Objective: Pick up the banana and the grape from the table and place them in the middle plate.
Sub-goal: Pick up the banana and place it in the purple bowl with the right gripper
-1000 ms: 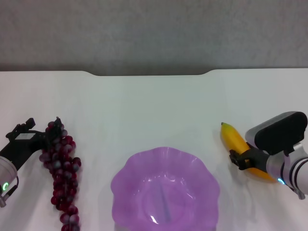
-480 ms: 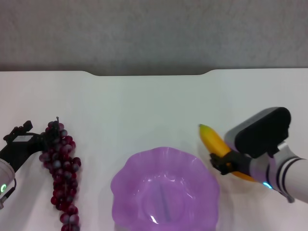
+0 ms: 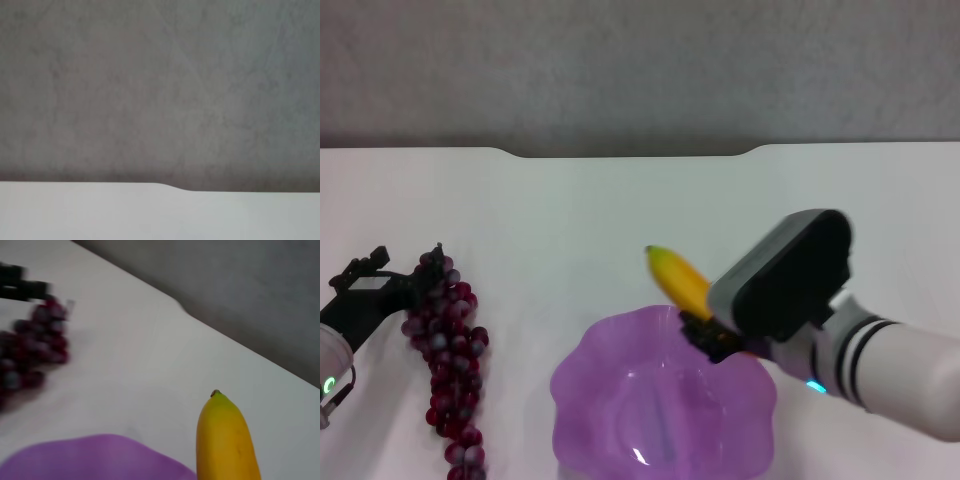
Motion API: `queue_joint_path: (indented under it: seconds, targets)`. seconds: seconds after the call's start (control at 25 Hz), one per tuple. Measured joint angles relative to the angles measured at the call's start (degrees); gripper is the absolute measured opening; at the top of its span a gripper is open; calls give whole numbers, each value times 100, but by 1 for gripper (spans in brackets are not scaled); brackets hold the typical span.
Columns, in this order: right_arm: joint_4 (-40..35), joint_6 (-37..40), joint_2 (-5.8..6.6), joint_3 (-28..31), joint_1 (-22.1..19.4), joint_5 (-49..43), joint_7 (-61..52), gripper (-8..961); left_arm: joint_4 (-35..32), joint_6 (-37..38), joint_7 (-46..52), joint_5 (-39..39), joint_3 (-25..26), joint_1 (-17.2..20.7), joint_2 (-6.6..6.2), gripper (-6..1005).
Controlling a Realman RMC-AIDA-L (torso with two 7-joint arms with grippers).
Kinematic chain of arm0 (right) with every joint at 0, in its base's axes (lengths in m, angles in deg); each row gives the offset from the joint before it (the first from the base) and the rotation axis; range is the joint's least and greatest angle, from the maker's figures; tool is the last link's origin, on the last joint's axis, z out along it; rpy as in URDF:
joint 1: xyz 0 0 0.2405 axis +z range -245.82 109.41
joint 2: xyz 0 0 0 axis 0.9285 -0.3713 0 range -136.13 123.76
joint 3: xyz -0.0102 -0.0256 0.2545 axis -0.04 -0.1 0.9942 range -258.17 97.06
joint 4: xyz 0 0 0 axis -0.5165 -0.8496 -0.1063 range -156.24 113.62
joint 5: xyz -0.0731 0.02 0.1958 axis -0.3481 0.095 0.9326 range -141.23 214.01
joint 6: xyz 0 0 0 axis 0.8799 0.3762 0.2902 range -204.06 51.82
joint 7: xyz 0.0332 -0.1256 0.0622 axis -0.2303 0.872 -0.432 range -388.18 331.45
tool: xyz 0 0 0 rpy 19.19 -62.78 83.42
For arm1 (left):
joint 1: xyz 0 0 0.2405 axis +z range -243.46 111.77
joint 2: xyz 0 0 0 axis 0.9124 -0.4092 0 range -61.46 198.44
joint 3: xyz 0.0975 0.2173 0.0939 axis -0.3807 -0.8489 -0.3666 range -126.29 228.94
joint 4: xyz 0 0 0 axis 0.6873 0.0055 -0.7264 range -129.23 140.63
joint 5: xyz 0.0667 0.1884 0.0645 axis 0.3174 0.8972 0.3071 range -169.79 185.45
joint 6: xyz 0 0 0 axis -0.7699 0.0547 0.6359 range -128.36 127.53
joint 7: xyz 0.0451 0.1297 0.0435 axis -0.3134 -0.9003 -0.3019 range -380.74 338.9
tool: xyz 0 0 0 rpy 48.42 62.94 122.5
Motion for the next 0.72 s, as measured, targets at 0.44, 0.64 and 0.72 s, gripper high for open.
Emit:
queue_joint_path:
  seconds: [0.44,0.64,0.72]
  targets:
    - [-455,-129,-38,-700,550,97,-38,512,1,0,18,0,4,-40,2,843]
    - [-699,-392,-56,-840,643,99,-62,514,5,0,21,0,6,-61,8,843]
    - [-774,-423,-57,-914,717,99,-69,514,6,0,21,0,6,-65,9,843]
